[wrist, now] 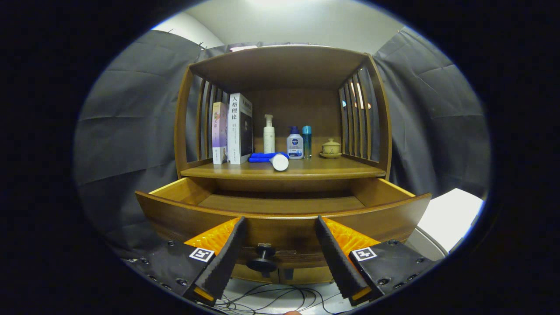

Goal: Pull open the drawer, take out the items inside it, and place them on the countertop above the cabinet.

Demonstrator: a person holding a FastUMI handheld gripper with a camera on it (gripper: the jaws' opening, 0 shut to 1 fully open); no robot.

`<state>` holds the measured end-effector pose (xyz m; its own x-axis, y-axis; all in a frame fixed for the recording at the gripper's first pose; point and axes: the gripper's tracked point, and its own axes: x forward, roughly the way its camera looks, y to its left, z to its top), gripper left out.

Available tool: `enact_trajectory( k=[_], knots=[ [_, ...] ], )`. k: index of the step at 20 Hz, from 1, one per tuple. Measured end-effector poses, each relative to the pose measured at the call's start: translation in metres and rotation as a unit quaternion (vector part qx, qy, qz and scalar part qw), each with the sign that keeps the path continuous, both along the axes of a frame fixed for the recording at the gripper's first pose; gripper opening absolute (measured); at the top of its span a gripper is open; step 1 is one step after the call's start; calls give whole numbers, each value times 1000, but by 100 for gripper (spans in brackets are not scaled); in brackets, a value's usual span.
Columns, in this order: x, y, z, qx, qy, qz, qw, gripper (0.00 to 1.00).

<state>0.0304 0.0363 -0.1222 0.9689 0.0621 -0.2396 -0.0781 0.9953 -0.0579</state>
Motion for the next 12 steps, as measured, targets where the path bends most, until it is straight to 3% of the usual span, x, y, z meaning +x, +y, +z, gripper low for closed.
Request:
enact_trajectory(
  k=[9,12],
  knots=[
    [8,1,-7,-22,-28,-17,999,97],
    [11,2,-18,-15,-8,-19,1000,98]
  ],
)
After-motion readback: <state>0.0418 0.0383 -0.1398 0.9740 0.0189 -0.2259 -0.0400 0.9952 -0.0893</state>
